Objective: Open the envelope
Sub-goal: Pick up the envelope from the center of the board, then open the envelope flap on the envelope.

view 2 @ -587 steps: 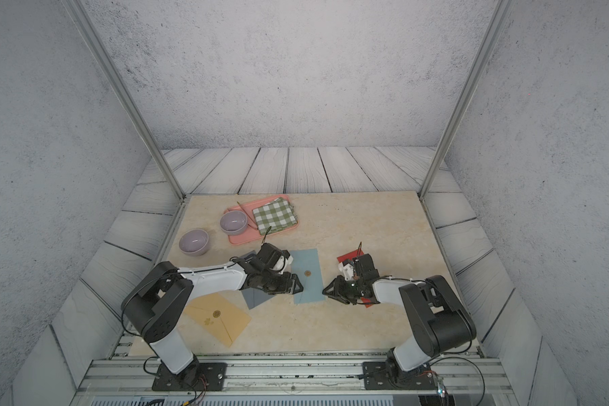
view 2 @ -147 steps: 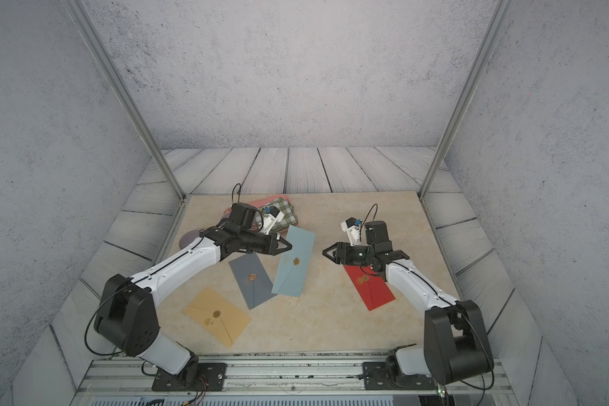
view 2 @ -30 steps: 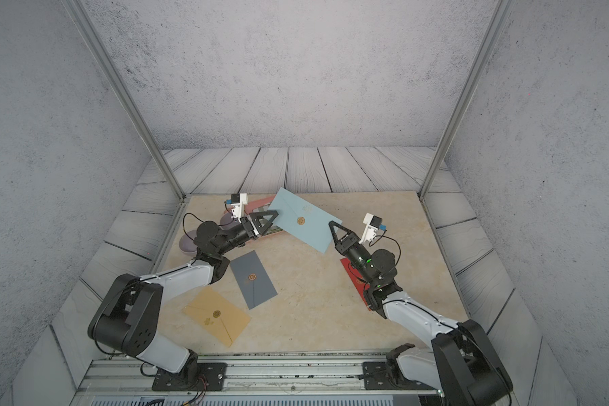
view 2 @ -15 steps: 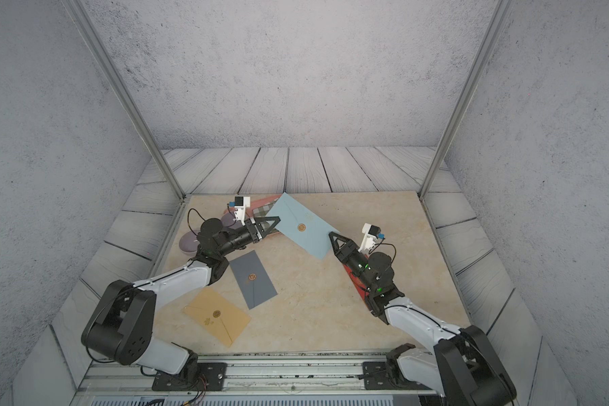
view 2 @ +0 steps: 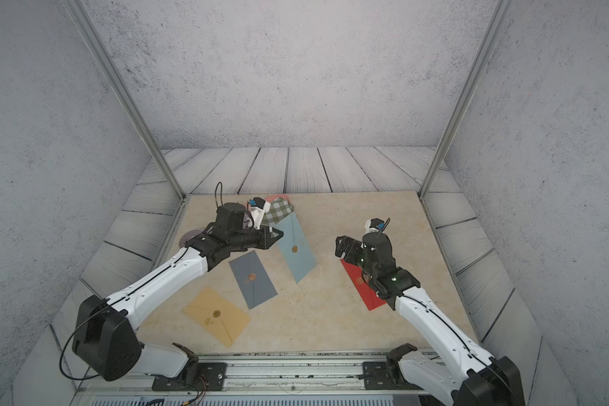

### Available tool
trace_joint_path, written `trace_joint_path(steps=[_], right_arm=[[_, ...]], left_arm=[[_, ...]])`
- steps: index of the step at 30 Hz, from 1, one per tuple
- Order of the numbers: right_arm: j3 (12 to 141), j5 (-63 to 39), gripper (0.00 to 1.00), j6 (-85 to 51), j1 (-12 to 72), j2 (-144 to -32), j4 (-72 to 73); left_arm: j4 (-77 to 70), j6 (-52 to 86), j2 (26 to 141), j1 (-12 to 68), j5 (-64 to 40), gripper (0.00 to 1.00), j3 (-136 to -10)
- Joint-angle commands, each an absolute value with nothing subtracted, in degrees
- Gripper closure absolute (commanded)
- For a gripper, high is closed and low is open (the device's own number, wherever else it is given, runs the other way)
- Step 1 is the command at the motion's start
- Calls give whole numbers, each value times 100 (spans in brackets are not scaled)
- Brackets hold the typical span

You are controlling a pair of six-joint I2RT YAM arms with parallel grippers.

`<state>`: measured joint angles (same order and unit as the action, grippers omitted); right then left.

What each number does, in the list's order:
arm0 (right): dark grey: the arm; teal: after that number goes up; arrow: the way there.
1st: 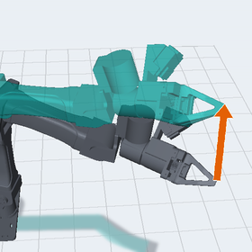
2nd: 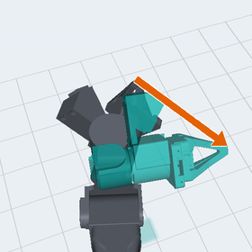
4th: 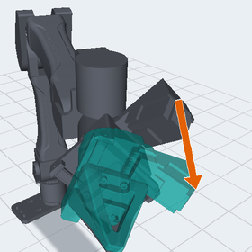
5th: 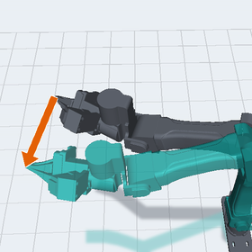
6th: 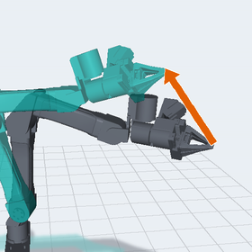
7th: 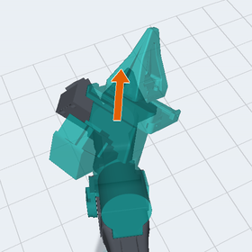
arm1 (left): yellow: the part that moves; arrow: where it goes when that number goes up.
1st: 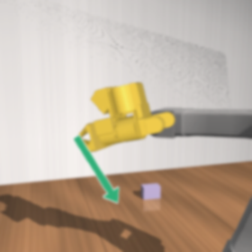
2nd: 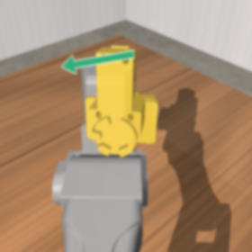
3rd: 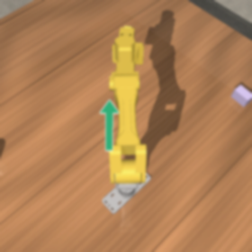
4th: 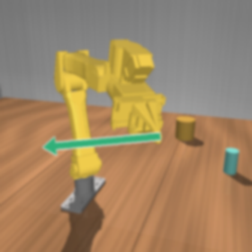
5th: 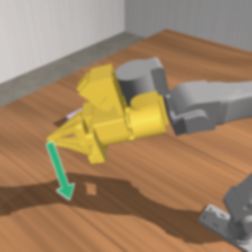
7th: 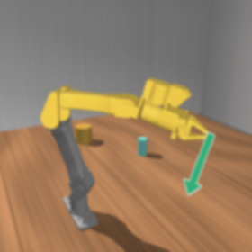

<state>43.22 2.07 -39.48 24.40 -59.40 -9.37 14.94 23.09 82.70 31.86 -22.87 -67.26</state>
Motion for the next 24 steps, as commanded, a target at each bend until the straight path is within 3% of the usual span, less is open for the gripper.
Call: trace_joint_path(steps=[1,7,24], right_arm=[[4289,-603,1,-3713,2443,-6180,-1209],[4480,-1831,9,-3995,2450,-6880,-859],[5208,-968,21,-3877,3087,-7372,-1362]], left_arm=[[2902,1585,8426,3447,-1269,100,-7057],[3262,1591,8644,3909,-1070,100,-7381],[3591,1872,9008,4473,-1072,100,-8174]])
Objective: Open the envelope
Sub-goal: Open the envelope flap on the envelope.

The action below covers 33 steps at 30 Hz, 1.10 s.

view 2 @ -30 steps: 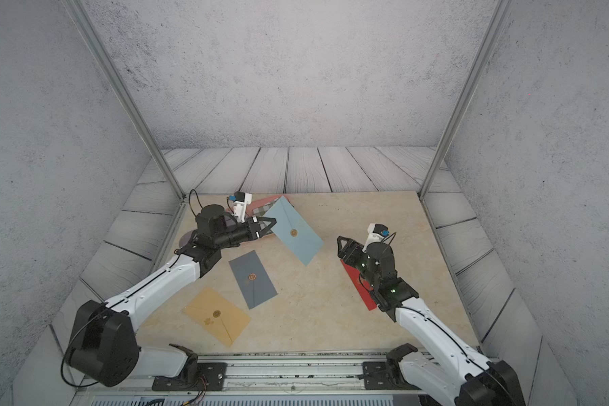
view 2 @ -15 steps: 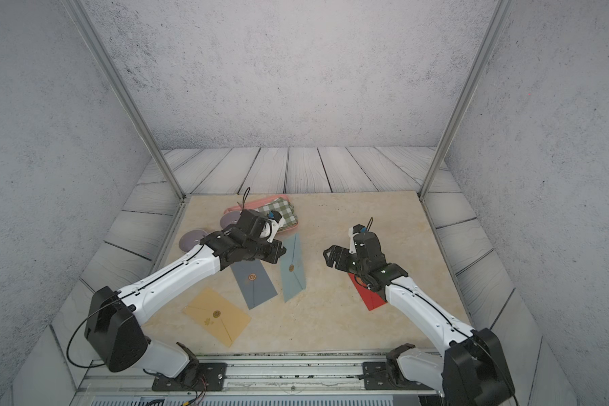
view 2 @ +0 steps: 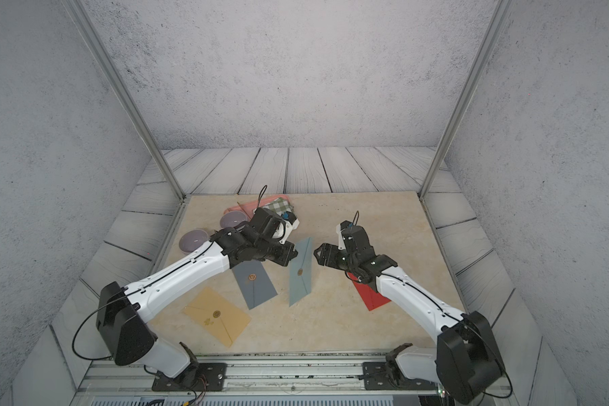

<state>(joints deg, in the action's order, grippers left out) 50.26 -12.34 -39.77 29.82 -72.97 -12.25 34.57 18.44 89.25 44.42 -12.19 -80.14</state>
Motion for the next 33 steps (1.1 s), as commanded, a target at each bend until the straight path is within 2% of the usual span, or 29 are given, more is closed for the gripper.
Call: trace_joint_path(steps=[1,14,33], right_arm=[[5254,-897,22,-3876,3129,-7390,-1406],[5728,-443,22,-3926,3627,-7774,-1752],[6007,40,26,-4865,3887,-8121,-1963]], left_arm=[[3585,1873,9004,4484,-1050,100,-8175],[3345,1881,9009,4583,-961,100,-8095],[3264,1872,8904,4605,-982,100,-8025]])
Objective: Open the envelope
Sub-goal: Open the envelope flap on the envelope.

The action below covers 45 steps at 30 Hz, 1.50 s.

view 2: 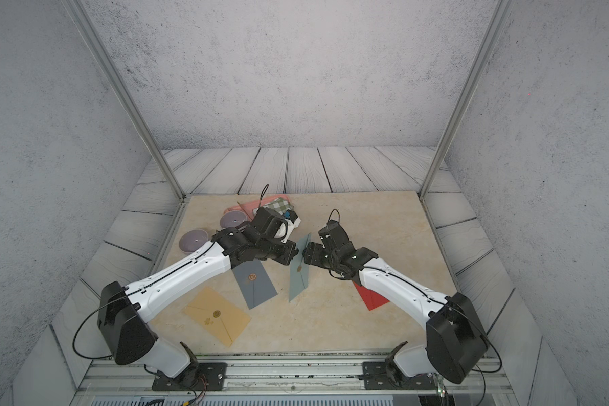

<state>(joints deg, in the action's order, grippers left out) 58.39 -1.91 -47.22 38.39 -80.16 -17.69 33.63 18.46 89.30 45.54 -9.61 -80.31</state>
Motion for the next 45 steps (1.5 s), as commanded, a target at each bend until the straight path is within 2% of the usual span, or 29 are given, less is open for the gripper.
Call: trace_joint_path(steps=[1,8,15,36,45], right_arm=[[6034,97,27,-4860,3900,-8117,-2013],[6277,840,29,-4954,3964,-8167,-2639],[6351,1070,30,-4970,3999,-8163,-2812],[6489,298,37,-4904,4060,-8470,-2683],[6496,262,40,-4931,4089,-8542,-2676]], left_arm=[[3252,1872,8903,4606,-996,100,-8024],[3252,1881,8886,4606,-967,100,-8022],[3243,1881,8877,4612,-978,100,-8022],[3112,1942,8860,4614,-1011,100,-7954],[2979,2004,8797,4614,-1063,100,-7858]])
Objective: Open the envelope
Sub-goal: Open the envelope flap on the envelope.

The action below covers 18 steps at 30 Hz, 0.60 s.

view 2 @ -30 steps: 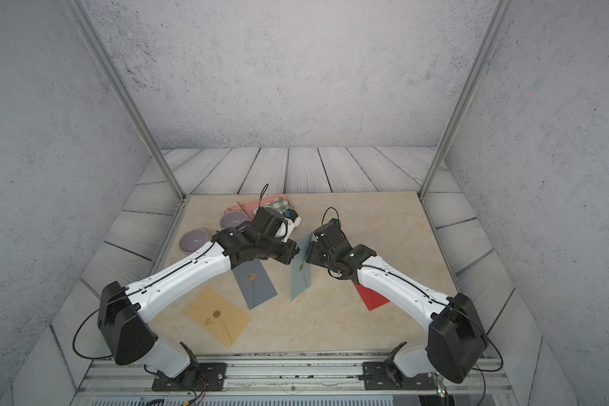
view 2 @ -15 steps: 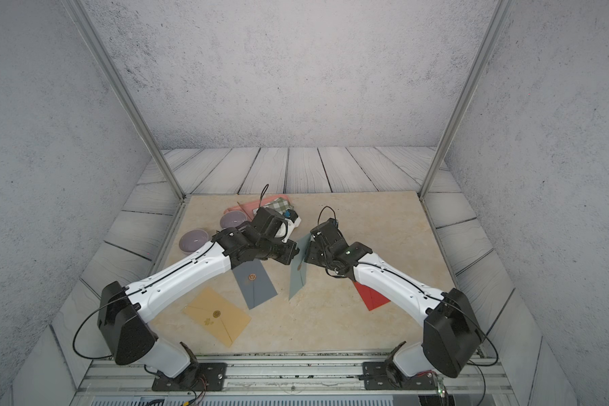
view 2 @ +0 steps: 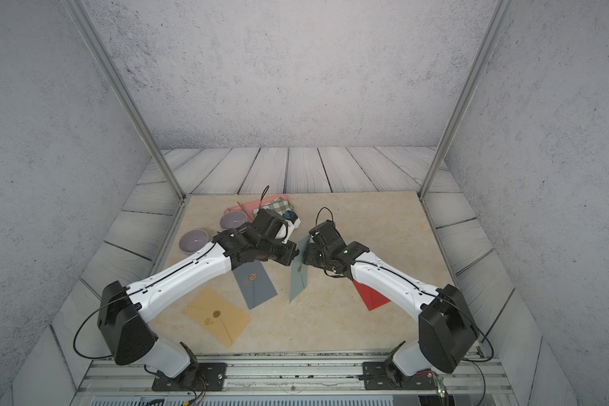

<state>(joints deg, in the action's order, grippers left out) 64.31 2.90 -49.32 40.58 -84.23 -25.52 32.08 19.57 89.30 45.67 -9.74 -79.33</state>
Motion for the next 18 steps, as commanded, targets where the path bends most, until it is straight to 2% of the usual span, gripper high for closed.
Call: trace_joint_path(steps=[1,13,18], right_arm=[[6503,282,40,-4933,4096,-8556,-2700],[6596,576,42,-4869,4158,-8569,-2887],[6601,504,46,-4852,4185,-8587,-2855]], left_arm=[[2970,2012,8798,4614,-1077,100,-7853],[2904,2043,8754,4614,-1096,100,-7798],[2847,2083,8745,4614,-1154,100,-7792]])
